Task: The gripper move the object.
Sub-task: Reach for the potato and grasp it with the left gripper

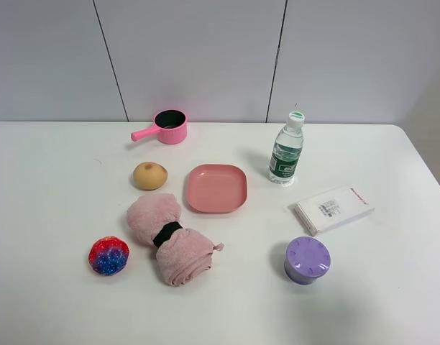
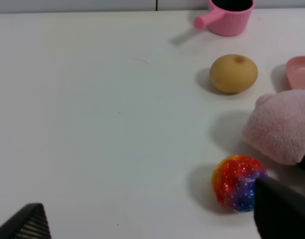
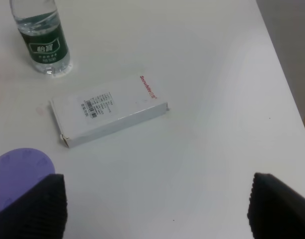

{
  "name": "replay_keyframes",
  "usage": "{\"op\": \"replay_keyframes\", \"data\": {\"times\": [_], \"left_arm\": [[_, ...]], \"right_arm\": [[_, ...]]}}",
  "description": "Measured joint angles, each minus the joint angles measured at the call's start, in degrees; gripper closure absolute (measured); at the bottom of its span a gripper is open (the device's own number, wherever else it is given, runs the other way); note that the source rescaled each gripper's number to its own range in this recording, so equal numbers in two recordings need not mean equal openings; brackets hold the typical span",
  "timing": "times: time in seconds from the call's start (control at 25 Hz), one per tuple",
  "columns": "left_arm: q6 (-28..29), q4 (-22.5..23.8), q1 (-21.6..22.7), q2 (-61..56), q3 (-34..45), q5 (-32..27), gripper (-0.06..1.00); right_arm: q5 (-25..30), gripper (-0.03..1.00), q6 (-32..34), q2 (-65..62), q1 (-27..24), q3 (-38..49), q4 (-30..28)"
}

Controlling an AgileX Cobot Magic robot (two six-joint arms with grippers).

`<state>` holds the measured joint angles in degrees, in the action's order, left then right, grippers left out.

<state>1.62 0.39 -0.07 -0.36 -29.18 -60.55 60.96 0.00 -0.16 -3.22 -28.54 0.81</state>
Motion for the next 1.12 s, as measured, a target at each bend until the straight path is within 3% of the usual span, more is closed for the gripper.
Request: {"op": "replay_keyframes", "data": {"times": [0.44,0.92,1.12], "left_arm": [[0.22,0.00,0.00,4.19,-1.34,0.36,0.03],[-2.49,-0.77,0.00,43.11,-22.83,2.02,0.03],[-9.09,-8.06,0.00,61.93,-31.98,2.62,0.03]], "right_arm": [[0.00,-0.03,0.00,0.00,0.00,0.00,0.00],[0.00,-0.03,0.00,0.00,0.00,0.00,0.00],[0.00,-0.03,0.00,0.00,0.00,0.00,0.00]]}}
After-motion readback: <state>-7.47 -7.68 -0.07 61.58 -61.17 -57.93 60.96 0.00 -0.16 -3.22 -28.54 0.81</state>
